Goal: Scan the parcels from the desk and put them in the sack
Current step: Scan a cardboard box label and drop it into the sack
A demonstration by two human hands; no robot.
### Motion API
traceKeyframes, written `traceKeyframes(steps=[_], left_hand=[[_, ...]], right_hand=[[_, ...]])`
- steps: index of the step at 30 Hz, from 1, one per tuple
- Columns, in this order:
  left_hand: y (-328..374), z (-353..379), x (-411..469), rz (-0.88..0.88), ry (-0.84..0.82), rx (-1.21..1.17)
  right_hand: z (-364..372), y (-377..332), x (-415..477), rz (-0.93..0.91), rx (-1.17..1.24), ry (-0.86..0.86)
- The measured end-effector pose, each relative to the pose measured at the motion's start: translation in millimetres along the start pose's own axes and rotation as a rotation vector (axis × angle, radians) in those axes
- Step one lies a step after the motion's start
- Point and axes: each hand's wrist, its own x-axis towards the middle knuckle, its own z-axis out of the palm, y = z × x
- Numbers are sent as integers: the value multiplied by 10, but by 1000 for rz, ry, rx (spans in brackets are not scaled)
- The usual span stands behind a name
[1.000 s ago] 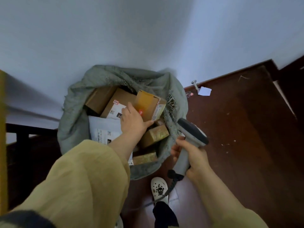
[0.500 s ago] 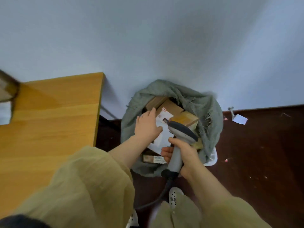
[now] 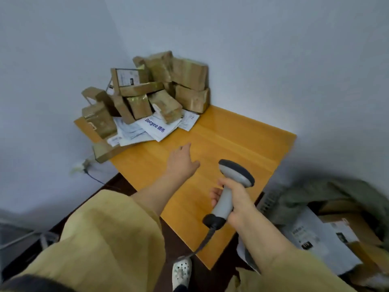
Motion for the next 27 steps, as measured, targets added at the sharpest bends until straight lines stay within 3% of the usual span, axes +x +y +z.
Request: traceKeyframes(steps=[8,15,22,27], left_hand=[[-1340,-493,1328,-341,71,-683],[-1682,-477,2797,-633,-161,-1158],[-1512,-335,3478,-718,-228,-1432],[-1444,-368,3571,-786,-226,-1424]], right_hand=[[1543,-237,1002,-167,-34,30],[2334,-386,1890,-181,-14,191],[2469,-446,2295,-205,-30,304],[2512,-457,2364,-225,-62,307]])
